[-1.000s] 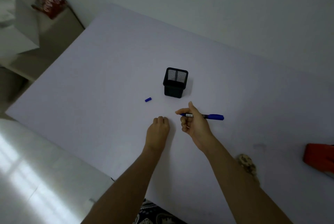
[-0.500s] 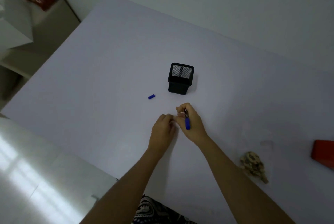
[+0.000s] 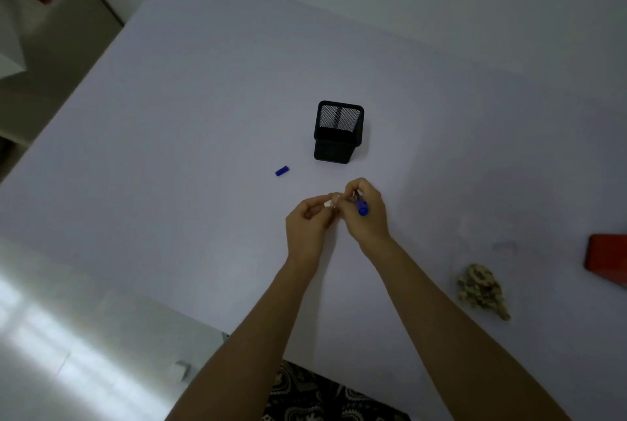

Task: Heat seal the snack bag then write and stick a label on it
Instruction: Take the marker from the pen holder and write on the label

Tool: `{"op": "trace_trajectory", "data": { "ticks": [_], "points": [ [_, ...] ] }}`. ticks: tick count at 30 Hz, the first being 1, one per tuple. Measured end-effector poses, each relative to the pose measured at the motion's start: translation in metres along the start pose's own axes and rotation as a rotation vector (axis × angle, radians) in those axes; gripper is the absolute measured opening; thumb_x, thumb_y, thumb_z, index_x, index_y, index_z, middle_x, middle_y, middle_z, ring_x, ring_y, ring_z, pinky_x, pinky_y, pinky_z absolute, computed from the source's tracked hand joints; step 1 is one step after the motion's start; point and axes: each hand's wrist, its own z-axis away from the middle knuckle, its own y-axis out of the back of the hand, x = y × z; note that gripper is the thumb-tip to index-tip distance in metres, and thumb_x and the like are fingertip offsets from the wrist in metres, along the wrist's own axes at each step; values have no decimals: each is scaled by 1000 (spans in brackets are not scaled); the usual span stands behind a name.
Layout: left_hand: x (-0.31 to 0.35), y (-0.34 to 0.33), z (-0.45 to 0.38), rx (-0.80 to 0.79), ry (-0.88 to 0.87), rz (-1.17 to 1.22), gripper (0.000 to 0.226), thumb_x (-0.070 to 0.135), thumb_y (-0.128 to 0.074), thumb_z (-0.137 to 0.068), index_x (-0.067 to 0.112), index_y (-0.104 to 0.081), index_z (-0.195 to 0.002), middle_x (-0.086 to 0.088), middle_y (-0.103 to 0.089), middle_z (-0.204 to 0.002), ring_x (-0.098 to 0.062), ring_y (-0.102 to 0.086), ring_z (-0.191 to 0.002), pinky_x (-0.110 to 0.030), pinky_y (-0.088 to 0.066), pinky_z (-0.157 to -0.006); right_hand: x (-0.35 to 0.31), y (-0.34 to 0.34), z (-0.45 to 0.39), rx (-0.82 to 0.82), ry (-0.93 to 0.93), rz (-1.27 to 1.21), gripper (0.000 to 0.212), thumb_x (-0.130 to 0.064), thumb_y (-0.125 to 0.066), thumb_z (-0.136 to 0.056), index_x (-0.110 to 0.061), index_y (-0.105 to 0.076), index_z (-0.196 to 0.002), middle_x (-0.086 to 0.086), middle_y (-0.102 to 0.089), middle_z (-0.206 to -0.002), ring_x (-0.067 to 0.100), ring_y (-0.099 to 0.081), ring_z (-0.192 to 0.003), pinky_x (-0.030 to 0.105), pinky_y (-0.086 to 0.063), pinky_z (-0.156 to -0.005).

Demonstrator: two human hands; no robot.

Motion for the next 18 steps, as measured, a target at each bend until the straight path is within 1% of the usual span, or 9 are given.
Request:
{"op": "trace_trajectory", "data": {
  "ticks": [2,4,6,8,10,12,14,15,18],
  "points": [
    [1,0,1,-5,-13,-40,16,14,-63,-88,13,-69,-102,2,-73,-94,-11,-69,-85,-25,-57,-79,-3,0,-1,24,71,95,27,7,-58,-82,-13,-45,-70,-4,-49,-66,6,-48,-60,12,-42,-56],
    [3,-1,2,8,-47,-127,13,17,-57,-91,16,-69,-96,8,-70,-88,-10,-67,-80,-21,-55,-75,-7,-1,-2,19,152,168,31,11,-47,-83,-12,-40,-63,-3,-43,-57,5,-41,-50,14,-38,-50],
    [5,1,1,33,-94,-259,12,19,-53,-93,19,-66,-91,12,-65,-82,-5,-62,-76,-12,-49,-68,-10,-1,-3,-10,260,279,29,9,-40,-84,-10,-38,-62,7,-41,-55,9,-34,-50,24,-36,-51],
    [7,7,-5,14,-103,-348,8,17,-55,-93,20,-62,-90,15,-61,-80,-1,-58,-73,-7,-44,-62,-11,-1,-3,-153,349,362,23,11,-41,-81,-7,-41,-67,15,-48,-61,15,-36,-54,34,-40,-53],
    [9,12,-10,-58,-73,-376,7,14,-57,-91,20,-58,-89,14,-59,-79,-1,-57,-71,-9,-44,-62,-7,1,-7,-203,390,451,22,15,-43,-77,-6,-45,-71,14,-54,-64,18,-41,-55,41,-47,-54],
    [10,16,-14,-95,-51,-397,14,8,-57,-90,21,-55,-84,10,-58,-73,-3,-55,-65,-9,-45,-61,-7,2,-10,-244,443,508,23,15,-44,-76,-8,-46,-75,12,-56,-66,24,-47,-55,45,-50,-55],
    [11,17,-17,-86,-39,-408,15,2,-56,-89,16,-55,-85,7,-58,-70,-3,-54,-62,-6,-45,-58,-9,3,-11,-283,454,531,23,15,-44,-74,-8,-47,-77,12,-57,-67,28,-51,-57,45,-52,-57],
    [12,16,-18,-73,-32,-387,13,0,-56,-89,13,-56,-88,6,-59,-72,-3,-55,-63,-5,-46,-58,-10,2,-10,-284,442,515,23,15,-43,-74,-8,-47,-77,11,-57,-67,26,-50,-56,44,-51,-56],
    [13,11,-17,-7,8,-238,14,3,-58,-89,13,-58,-98,6,-63,-78,-3,-61,-67,-6,-48,-59,-9,-3,-6,-182,320,455,19,13,-40,-77,-4,-47,-81,14,-57,-69,17,-42,-57,42,-46,-53]
  ]
}}
